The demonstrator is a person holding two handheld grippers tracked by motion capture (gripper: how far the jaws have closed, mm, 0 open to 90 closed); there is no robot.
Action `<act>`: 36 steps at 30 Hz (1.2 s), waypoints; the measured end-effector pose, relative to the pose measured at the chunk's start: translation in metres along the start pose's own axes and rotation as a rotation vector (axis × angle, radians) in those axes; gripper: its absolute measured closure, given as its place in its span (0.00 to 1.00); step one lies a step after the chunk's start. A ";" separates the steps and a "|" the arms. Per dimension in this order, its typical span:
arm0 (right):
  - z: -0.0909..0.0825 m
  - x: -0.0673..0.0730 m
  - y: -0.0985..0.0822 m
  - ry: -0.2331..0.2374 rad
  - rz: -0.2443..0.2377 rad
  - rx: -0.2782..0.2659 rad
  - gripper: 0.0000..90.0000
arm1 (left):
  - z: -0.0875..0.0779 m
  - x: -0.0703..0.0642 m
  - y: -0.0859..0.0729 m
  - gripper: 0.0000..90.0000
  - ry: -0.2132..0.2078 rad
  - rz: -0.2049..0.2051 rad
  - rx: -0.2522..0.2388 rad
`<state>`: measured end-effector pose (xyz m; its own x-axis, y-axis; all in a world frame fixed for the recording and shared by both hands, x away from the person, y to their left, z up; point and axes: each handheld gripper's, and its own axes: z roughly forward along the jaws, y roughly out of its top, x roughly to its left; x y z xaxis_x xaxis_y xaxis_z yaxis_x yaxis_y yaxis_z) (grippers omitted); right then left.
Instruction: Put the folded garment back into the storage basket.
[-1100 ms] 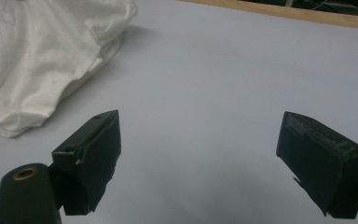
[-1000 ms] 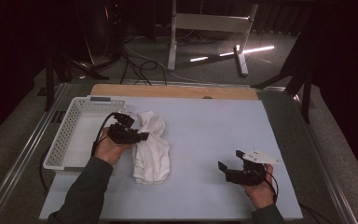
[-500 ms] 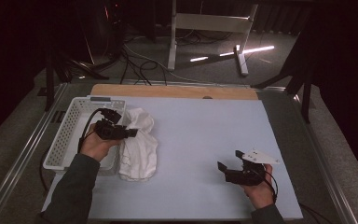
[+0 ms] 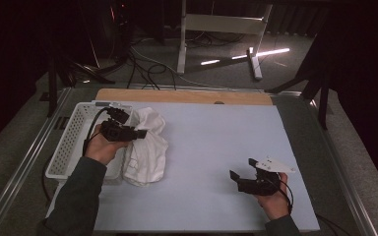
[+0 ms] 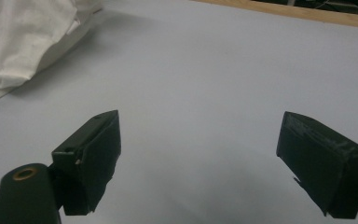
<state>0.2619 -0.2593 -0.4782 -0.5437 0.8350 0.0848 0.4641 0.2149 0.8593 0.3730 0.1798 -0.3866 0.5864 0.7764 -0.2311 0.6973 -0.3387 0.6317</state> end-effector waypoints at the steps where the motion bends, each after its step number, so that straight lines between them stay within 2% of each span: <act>1: 0.000 0.000 0.000 0.000 0.003 -0.002 0.15 | -0.002 0.000 0.001 0.80 0.001 0.000 -0.003; 12: 0.000 0.000 0.000 -0.005 0.000 0.003 0.15 | -0.019 0.003 0.008 0.80 -0.003 -0.006 -0.027; 20: 0.000 0.000 0.000 -0.005 0.001 0.006 0.15 | -0.033 0.010 0.013 0.80 -0.008 -0.032 -0.069; 21: 0.001 0.000 0.000 -0.005 -0.001 0.006 0.15 | -0.040 0.012 0.014 0.80 -0.008 -0.040 -0.082; 31: 0.001 -0.001 -0.001 -0.006 -0.002 0.007 0.15 | -0.067 0.034 0.016 0.80 -0.009 -0.095 -0.139; 36: 0.001 0.000 -0.001 -0.005 -0.001 0.006 0.15 | -0.075 0.046 0.015 0.80 0.003 -0.108 -0.136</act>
<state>0.2625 -0.2588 -0.4796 -0.5405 0.8373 0.0818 0.4680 0.2185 0.8563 0.3795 0.2506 -0.3319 0.5097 0.8059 -0.3012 0.6939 -0.1780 0.6978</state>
